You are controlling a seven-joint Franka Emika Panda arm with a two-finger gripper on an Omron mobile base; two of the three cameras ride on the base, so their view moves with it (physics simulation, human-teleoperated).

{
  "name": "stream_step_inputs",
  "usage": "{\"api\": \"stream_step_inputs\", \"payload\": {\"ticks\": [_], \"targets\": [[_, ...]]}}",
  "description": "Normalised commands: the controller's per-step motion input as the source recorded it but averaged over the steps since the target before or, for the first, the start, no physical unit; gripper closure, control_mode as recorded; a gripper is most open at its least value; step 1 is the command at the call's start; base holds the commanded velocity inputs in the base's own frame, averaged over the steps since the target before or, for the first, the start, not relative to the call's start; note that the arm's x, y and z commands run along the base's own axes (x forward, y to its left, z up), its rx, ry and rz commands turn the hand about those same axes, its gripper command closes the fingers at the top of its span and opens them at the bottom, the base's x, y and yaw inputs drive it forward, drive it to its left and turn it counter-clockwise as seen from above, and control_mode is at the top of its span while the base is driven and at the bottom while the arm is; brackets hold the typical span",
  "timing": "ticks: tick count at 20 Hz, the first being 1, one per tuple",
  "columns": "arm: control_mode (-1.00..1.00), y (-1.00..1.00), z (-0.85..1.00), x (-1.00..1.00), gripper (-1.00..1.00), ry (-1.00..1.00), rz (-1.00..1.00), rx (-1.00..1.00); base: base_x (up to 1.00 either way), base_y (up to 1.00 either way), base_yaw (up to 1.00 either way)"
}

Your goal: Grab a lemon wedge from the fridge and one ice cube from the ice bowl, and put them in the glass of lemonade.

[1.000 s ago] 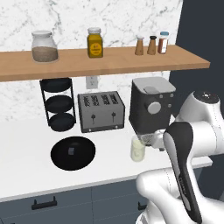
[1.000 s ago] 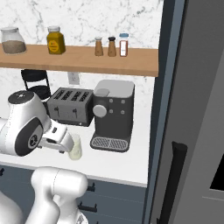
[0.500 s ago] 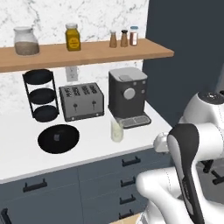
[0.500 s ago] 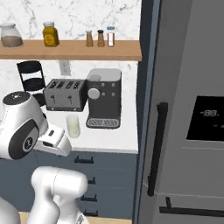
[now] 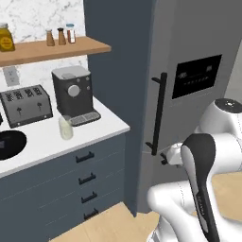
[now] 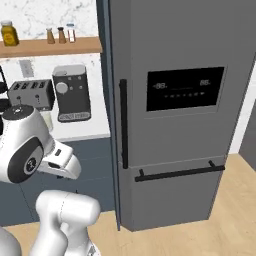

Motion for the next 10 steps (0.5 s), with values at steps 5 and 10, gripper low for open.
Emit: {"api": "stream_step_inputs", "payload": {"ticks": [5,10], "targets": [[1.00,0.00,0.00,0.00,-1.00,0.00,0.00,0.00,0.28,-0.04,-0.18],[1.00,0.00,0.00,0.00,-1.00,0.00,0.00,0.00,0.88,0.15,-0.16]]}}
